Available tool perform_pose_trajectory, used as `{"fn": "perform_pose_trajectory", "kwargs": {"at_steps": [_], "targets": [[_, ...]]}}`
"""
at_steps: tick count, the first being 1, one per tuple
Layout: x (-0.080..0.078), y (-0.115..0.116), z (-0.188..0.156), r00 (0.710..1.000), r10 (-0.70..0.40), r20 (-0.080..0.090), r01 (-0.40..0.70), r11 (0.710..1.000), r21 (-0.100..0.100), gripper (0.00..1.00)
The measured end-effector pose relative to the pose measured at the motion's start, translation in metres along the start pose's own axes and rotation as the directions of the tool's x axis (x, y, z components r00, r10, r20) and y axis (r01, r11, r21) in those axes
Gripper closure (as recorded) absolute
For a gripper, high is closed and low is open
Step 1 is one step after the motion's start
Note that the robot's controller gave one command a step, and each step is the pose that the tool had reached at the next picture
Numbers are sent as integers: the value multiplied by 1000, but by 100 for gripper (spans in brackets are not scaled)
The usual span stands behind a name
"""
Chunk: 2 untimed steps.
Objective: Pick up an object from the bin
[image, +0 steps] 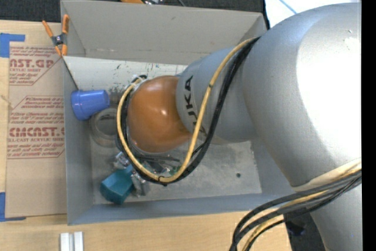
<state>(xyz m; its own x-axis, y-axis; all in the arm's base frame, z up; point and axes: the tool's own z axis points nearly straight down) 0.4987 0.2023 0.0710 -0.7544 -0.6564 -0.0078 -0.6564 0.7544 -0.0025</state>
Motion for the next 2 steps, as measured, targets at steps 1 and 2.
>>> {"fn": "perform_pose_trajectory", "kwargs": {"at_steps": [1, 2], "targets": [[0, 0, 0, 1000, 0, 0, 0, 1000, 0, 100], [4, 2, -14, 1000, -1, -15, 1, 1000, -5, 100]]}}
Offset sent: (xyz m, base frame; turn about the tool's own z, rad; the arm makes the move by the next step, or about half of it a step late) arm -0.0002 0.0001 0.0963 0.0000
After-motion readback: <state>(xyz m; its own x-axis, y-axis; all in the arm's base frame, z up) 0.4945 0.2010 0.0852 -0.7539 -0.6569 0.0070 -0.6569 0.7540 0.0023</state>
